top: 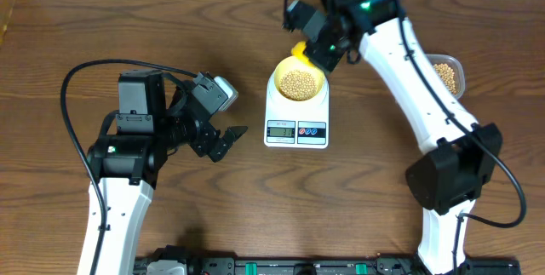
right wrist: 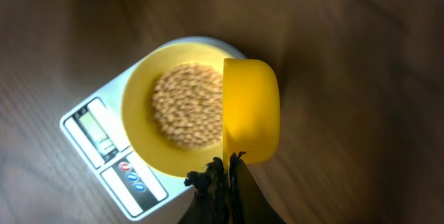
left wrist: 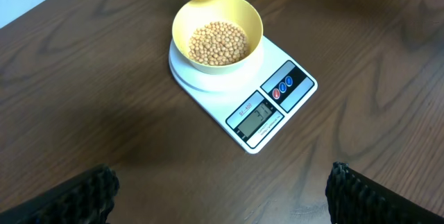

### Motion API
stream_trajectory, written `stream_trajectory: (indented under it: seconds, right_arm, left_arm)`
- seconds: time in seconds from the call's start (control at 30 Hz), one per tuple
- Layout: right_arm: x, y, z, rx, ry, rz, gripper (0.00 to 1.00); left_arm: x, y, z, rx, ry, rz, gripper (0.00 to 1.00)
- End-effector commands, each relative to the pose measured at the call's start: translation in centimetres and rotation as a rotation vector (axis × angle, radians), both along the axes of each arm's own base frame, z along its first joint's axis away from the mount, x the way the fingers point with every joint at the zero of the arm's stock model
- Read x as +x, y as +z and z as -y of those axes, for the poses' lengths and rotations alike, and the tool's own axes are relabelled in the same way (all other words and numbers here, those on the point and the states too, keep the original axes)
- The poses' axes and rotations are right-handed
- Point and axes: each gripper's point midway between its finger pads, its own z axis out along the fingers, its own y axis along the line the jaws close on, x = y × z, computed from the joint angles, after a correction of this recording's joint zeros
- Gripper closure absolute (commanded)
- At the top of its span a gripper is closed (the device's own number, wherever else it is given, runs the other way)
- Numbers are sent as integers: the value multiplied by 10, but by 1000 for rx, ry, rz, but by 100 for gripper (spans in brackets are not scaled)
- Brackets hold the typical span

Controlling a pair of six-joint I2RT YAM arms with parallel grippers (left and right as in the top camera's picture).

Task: Scoop item into bowl and weigh 50g on scale
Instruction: 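Move the empty scoop back right and dip it into the soybean tub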

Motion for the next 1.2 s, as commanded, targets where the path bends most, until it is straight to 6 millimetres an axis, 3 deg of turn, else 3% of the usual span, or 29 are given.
stream_trajectory:
  seconds: [0.0,0.17,0.27,0.43,0.7,0.83,1.17]
  right_arm:
    - [13,51,20,113,-85,67,99]
    - [25,81,63,205,-215,65,99]
    - [30,87,101,218,-323,47,99]
    - [26,78,165,205,-485,-22,99]
    - [2,55,242,179,-673,-156,99]
    - [-11,36,256,167,-715,-243,99]
    - [-29,-19,268,49,-760,-371,99]
  left_arm:
    - [0,-1,1,-7,-9,-3,2]
    - [0,-1,1,-7,-8,-3,3]
    - [0,-1,1,-7,-9,-3,2]
    - [0,-1,1,-7,-8,-3,3]
    - [0,-1,1,-7,-8,-3,2]
    - [0,-1,1,-7,-9,-3,3]
    - [0,-1,1,-7,-8,-3,2]
